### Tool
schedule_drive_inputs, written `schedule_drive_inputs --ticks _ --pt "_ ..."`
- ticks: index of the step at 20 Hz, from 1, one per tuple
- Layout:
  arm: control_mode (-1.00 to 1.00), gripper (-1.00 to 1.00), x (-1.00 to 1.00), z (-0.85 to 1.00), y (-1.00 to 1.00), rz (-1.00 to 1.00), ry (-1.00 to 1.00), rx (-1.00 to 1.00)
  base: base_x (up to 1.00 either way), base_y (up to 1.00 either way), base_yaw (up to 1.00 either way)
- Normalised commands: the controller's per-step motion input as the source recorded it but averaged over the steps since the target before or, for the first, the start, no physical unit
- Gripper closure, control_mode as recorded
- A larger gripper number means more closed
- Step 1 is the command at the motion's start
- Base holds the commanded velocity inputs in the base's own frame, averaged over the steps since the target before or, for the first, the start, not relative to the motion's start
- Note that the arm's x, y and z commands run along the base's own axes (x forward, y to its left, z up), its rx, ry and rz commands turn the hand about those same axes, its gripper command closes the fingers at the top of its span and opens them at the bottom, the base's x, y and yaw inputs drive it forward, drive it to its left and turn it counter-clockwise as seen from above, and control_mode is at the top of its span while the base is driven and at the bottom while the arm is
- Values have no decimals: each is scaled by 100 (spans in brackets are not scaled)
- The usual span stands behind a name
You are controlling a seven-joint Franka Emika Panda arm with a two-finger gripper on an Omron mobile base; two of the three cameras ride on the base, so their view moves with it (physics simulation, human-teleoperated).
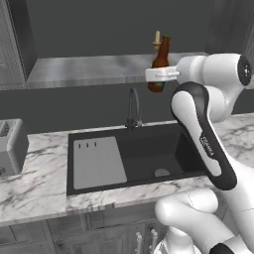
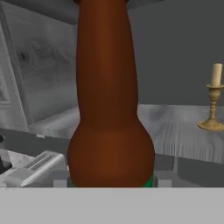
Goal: Get the candle and the beer from the cabinet and move them to the dining counter.
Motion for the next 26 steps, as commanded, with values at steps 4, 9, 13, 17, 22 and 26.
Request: schedule_drive_inputs --ticks 4,9,13,17,22,26 --pt "-100 100 -44 -22 -21 0 0 -9 0 0 0" --pt "-100 100 -45 -25 -21 0 0 -4 0 0 0" --pt "-100 100 -45 -21 -17 0 -2 0 0 0 0" --pt "-100 100 -19 -8 -7 0 0 -2 0 0 0" --pt "-100 100 0 0 0 0 0 0 0 0 0" --pt "-100 100 0 0 0 0 0 0 0 0 0"
